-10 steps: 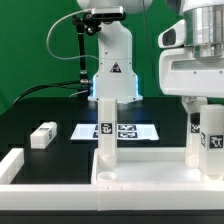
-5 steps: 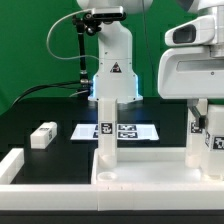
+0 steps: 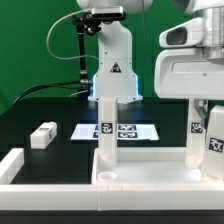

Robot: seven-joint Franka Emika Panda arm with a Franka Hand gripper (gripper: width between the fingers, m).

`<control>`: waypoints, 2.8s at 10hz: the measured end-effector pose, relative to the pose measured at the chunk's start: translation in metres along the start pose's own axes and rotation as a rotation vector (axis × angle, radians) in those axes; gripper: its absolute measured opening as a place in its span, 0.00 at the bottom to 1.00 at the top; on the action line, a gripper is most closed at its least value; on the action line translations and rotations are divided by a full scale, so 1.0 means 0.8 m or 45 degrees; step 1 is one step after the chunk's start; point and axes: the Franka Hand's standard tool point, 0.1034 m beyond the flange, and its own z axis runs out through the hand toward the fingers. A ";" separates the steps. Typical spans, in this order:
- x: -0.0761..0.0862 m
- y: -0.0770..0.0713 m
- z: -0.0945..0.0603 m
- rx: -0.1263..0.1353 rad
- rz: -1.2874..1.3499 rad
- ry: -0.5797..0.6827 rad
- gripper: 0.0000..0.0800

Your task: Assemble desk

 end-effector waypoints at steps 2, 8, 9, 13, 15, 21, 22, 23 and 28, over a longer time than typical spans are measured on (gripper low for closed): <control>0.001 0.001 0.000 -0.001 0.314 0.002 0.38; -0.005 0.001 0.005 0.120 1.393 -0.059 0.37; -0.005 0.001 0.005 0.120 1.390 -0.059 0.37; 0.005 0.008 0.003 0.148 0.737 -0.003 0.77; 0.007 0.025 0.004 0.163 0.503 0.049 0.80; -0.001 -0.006 -0.002 0.062 -0.456 0.073 0.81; 0.002 -0.005 -0.002 0.068 -0.408 0.082 0.81; 0.001 -0.005 -0.002 0.067 -0.389 0.080 0.67; 0.006 0.005 0.000 0.060 0.142 0.066 0.39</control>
Offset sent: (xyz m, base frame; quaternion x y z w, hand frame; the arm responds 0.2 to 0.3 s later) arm -0.0091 -0.0016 -0.0030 -0.0144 0.0029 0.4054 0.9140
